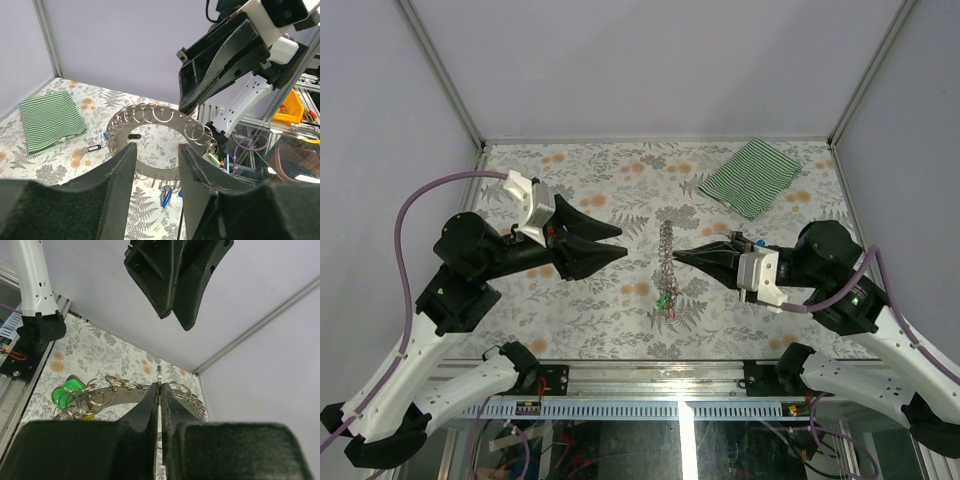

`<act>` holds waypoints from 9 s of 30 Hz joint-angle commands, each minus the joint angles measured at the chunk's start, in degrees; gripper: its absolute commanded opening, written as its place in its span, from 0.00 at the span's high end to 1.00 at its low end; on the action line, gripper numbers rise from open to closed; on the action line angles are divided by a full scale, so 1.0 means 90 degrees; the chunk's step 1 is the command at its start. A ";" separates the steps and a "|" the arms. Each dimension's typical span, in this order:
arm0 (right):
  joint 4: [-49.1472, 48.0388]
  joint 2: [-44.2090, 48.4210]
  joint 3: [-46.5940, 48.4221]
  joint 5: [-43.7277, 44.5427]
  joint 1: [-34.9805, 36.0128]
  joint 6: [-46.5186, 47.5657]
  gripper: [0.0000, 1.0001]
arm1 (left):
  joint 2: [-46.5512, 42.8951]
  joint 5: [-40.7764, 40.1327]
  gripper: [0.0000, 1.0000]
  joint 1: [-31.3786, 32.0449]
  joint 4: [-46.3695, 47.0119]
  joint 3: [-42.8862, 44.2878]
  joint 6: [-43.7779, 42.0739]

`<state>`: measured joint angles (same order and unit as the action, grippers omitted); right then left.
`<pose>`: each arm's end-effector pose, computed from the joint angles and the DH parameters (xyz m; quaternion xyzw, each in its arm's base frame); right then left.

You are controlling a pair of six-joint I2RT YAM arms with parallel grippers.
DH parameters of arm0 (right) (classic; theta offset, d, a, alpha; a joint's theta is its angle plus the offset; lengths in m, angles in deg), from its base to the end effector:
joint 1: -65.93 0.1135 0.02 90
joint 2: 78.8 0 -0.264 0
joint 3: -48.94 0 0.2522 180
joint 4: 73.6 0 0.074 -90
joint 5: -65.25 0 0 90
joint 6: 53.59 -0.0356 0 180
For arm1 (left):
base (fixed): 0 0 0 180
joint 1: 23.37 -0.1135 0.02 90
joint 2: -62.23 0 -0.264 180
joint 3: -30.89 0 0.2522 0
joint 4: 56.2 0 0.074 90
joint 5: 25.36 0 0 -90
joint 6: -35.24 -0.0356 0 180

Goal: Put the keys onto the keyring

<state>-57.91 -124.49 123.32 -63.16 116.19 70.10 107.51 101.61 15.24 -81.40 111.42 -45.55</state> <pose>0.0828 0.1342 0.4464 -0.5846 0.2649 0.3091 0.7018 0.0969 -0.1048 0.4645 0.3896 0.5277 -0.4808 0.5819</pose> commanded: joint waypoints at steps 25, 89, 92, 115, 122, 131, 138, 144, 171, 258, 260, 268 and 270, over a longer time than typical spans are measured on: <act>0.1958 0.0199 0.1019 0.0684 0.0030 -0.2743 1.00 | 0.1065 -0.0395 0.57 0.1855 -0.0330 0.0671 -0.1417; 0.3340 -0.0603 0.1983 0.0157 0.0031 -0.2309 0.96 | 0.1629 -0.0760 1.00 0.2290 -0.0311 0.0556 -0.1257; 0.2927 -0.0386 0.1756 0.0154 0.0024 -0.2483 0.83 | 0.1398 -0.0818 1.00 0.2287 0.0099 0.0349 -0.1030; -0.1598 0.0492 -0.0521 -0.0038 0.0028 -0.4387 0.62 | 0.0363 -0.0921 1.00 0.2287 0.2526 -0.0835 0.0431; -0.1713 0.0422 -0.0551 -0.0156 0.0023 -0.4384 0.66 | 0.0445 -0.0880 1.00 0.2292 0.2581 -0.0813 0.0442; -0.1607 0.0384 -0.0612 -0.0253 0.0028 -0.4343 0.70 | 0.0508 -0.0837 1.00 0.2285 0.2585 -0.0770 0.0441; -0.1583 0.0357 -0.0613 -0.0273 0.0029 -0.4328 0.75 | 0.0517 -0.0853 1.00 0.2292 0.2577 -0.0767 0.0441; -0.1574 0.0306 -0.0604 -0.0281 0.0026 -0.4331 0.79 | 0.0541 -0.0844 1.00 0.2292 0.2581 -0.0759 0.0436; -0.1639 0.0603 -0.0702 -0.0159 0.0031 -0.2413 1.00 | 0.0239 -0.1341 0.76 0.2288 0.1448 -0.0408 -0.0062; -0.8050 -0.0139 -0.2627 0.0860 0.0030 -0.6240 1.00 | 0.0505 -0.1191 0.69 0.2288 0.2887 -0.0719 0.0275; -0.8028 -0.0148 -0.2606 0.0842 0.0023 -0.6225 1.00 | 0.0528 -0.1168 0.71 0.2291 0.2895 -0.0721 0.0279; -0.8057 -0.0186 -0.2586 0.0804 0.0027 -0.6234 1.00 | 0.0624 -0.1171 0.77 0.2292 0.2897 -0.0755 0.0275; -0.8056 -0.0180 -0.2580 0.0792 0.0028 -0.6229 1.00 | 0.0632 -0.1166 0.79 0.2290 0.2895 -0.0768 0.0275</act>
<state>-125.05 -126.40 98.40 -57.15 116.19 13.89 113.02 90.37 35.48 -59.20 105.08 -43.16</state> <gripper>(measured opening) 0.010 0.228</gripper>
